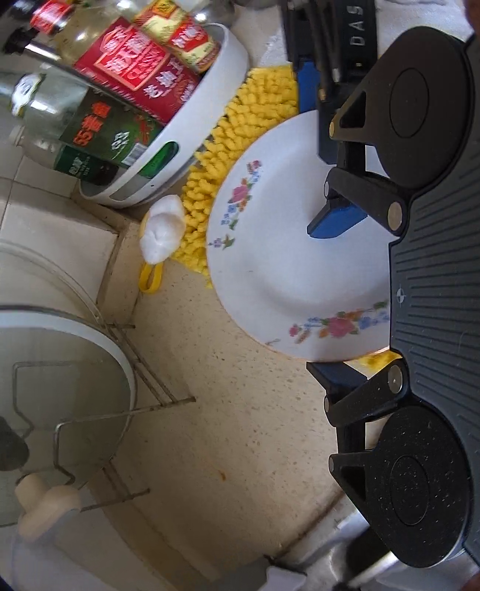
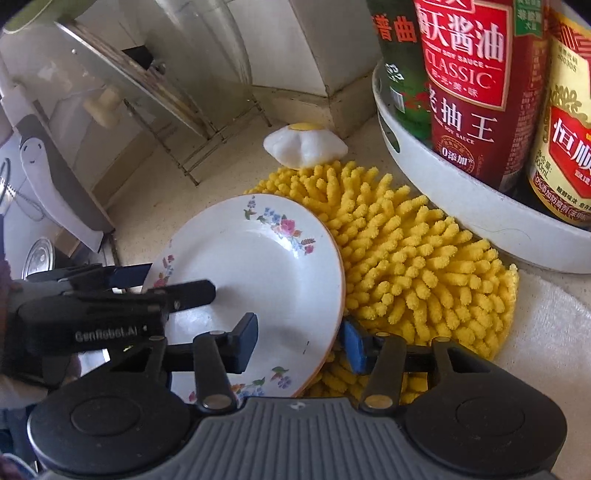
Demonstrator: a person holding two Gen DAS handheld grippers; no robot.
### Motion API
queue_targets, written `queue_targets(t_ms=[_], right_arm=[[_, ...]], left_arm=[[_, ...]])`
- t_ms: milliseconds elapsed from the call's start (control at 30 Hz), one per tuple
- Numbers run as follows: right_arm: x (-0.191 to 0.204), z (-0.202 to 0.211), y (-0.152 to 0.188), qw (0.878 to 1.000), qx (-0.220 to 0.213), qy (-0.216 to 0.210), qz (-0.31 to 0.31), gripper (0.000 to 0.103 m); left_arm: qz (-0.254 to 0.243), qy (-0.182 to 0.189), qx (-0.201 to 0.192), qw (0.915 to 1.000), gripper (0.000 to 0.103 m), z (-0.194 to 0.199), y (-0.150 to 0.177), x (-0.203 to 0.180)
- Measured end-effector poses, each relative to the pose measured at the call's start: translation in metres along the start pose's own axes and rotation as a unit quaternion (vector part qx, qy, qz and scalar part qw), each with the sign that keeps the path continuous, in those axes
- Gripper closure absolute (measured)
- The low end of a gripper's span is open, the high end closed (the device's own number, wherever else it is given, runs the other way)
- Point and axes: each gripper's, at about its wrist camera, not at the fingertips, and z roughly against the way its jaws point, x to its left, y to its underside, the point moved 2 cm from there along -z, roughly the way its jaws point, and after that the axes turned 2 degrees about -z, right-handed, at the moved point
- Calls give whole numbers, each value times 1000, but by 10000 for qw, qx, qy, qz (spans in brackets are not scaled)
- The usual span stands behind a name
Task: Organize plates and bowls
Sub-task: 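Grip the floral plate rim with the left tool and lift it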
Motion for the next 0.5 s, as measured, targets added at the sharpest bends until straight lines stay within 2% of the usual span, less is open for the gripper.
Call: queue_targets(t_ms=[200, 367, 500], right_arm=[[-5, 12, 3, 9997, -59, -48, -237, 37], [-10, 39, 12, 9994, -38, 96, -325, 37], [-18, 52, 23, 9990, 58, 287, -347, 36]], left_arm=[[-252, -209, -59, 9994, 27, 10, 0, -17], [-155, 11, 4, 9999, 28, 20, 3, -28], [-366, 204, 119, 9991, 23, 21, 12, -49]])
